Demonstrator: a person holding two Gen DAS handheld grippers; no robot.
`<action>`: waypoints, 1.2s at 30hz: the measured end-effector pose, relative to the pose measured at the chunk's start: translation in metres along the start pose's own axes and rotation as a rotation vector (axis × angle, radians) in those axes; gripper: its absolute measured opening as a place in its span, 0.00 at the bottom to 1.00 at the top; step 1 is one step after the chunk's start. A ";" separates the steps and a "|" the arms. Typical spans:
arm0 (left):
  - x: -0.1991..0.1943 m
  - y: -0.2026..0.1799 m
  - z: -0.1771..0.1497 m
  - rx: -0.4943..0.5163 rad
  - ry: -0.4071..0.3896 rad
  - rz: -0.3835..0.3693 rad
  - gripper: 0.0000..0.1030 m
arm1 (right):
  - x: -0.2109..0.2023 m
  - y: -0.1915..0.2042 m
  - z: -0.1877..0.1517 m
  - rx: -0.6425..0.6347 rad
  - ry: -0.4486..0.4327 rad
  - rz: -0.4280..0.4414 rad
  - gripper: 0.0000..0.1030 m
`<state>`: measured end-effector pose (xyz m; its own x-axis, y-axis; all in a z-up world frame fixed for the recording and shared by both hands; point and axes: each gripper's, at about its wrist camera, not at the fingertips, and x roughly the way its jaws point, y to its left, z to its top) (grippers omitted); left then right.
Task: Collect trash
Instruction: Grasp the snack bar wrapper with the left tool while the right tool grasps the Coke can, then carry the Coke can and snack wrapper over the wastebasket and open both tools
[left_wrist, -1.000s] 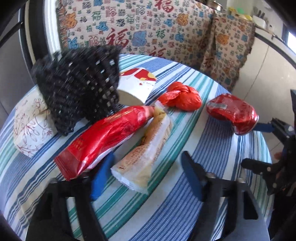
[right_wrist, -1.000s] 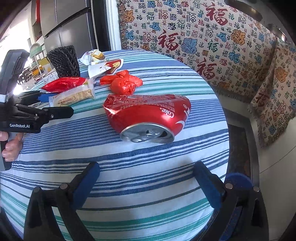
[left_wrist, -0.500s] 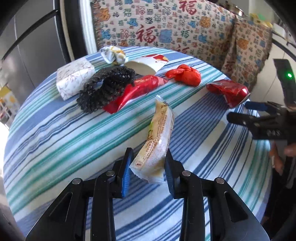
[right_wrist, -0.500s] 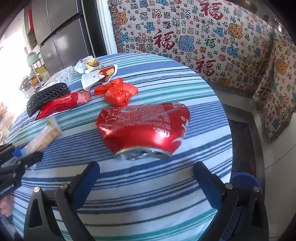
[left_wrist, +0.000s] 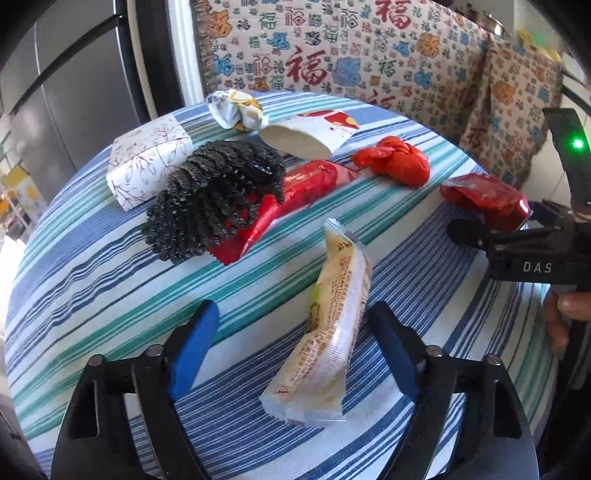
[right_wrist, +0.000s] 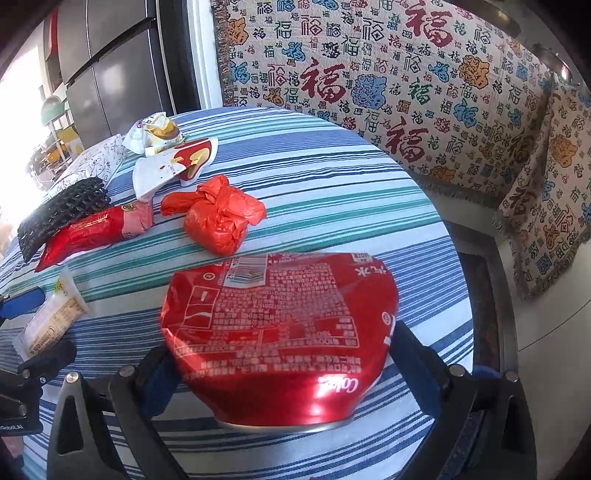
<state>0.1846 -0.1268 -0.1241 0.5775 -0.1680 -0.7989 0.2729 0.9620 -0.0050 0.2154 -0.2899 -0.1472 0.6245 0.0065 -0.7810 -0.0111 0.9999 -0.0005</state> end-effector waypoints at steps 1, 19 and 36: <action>-0.001 0.001 0.000 -0.005 -0.004 -0.002 0.72 | 0.000 0.000 0.000 0.001 -0.002 -0.001 1.00; -0.018 0.001 -0.010 -0.050 -0.035 -0.091 0.16 | -0.022 -0.013 -0.018 0.013 -0.078 0.023 0.11; -0.014 0.002 -0.007 -0.060 -0.030 -0.092 0.16 | -0.019 -0.039 -0.019 0.226 -0.073 0.190 1.00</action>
<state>0.1719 -0.1216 -0.1173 0.5748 -0.2617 -0.7753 0.2800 0.9532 -0.1141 0.1896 -0.3293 -0.1442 0.6827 0.1863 -0.7065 0.0360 0.9572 0.2872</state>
